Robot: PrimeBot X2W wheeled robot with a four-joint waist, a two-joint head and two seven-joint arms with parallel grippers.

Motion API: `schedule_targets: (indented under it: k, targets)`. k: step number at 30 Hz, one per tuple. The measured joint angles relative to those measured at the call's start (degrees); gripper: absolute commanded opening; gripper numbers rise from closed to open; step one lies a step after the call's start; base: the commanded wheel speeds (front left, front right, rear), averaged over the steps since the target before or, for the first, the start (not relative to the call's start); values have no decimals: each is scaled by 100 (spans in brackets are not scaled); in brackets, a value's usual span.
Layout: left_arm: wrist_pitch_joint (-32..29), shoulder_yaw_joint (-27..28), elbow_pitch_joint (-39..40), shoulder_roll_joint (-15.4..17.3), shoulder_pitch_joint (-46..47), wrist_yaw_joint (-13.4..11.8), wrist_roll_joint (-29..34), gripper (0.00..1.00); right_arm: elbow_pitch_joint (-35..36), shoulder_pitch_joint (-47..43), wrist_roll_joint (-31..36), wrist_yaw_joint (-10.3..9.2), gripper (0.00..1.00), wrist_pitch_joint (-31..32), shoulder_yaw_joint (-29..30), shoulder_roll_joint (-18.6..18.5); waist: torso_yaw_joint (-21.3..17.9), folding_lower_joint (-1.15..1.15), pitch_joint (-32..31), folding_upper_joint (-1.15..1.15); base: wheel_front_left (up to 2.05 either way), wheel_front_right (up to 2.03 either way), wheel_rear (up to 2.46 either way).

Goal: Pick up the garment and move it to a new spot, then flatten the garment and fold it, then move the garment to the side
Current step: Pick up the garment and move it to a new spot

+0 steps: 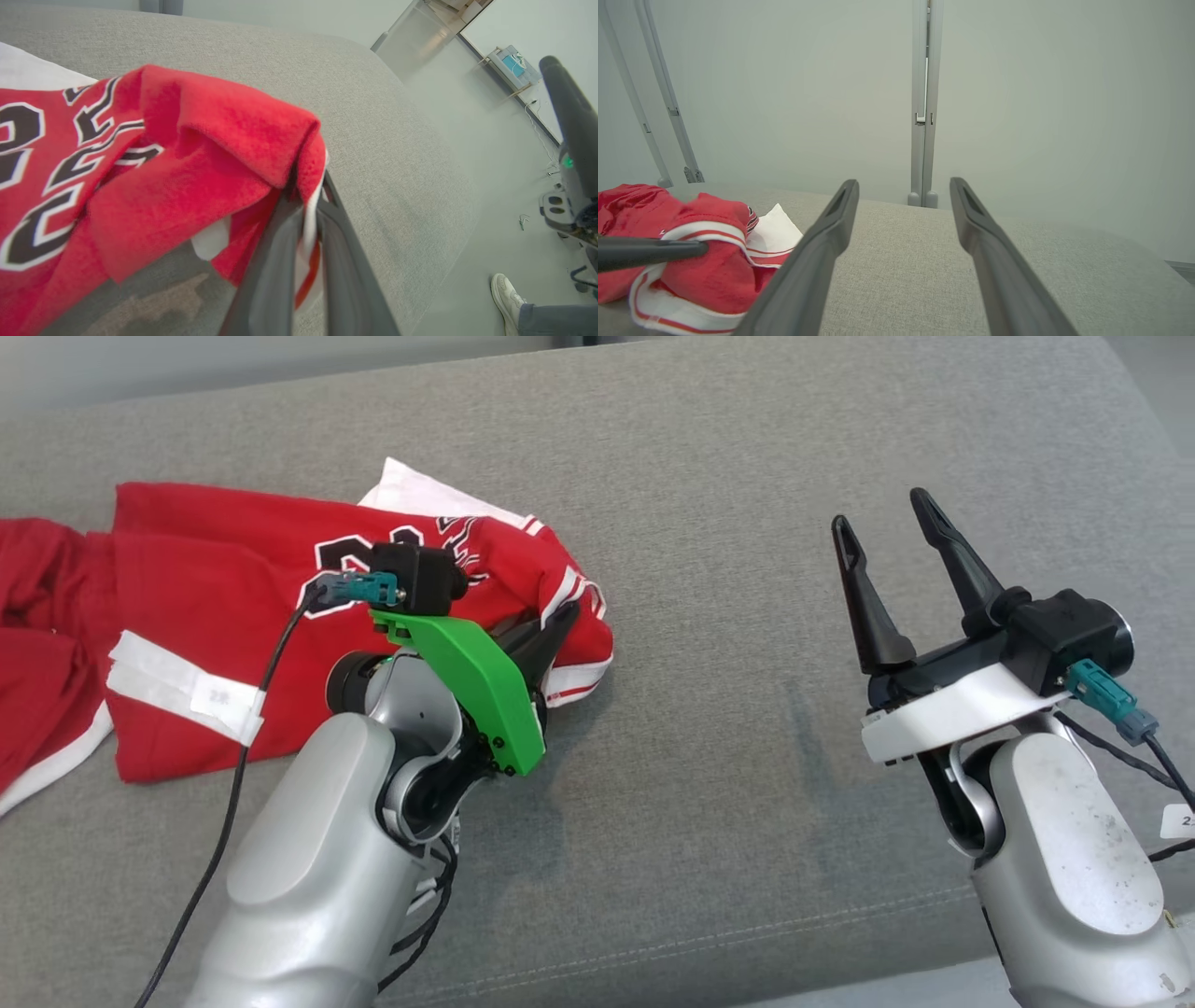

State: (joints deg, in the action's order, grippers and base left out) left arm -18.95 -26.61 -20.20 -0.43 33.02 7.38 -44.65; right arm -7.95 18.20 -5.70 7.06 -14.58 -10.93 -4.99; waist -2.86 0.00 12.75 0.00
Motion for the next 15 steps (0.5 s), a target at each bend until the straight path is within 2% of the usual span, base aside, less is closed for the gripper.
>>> schedule_targets:
  k: [9,13,15]
  targets:
    - [86,-498,47,186,-69,-428,-142,0,46,-181,-1,0,100,0,87,33,-690,0,-153,0,0,0,0]
    - [144,-1061,348,243,-69,-634,-840,0,80,-229,-12,0,100,0,127,54,-1014,0,-171,0,0,0,0]
    - [187,-1227,433,241,-68,-836,-1088,0,102,-229,-52,0,100,0,135,70,-1179,0,-171,0,0,0,0]
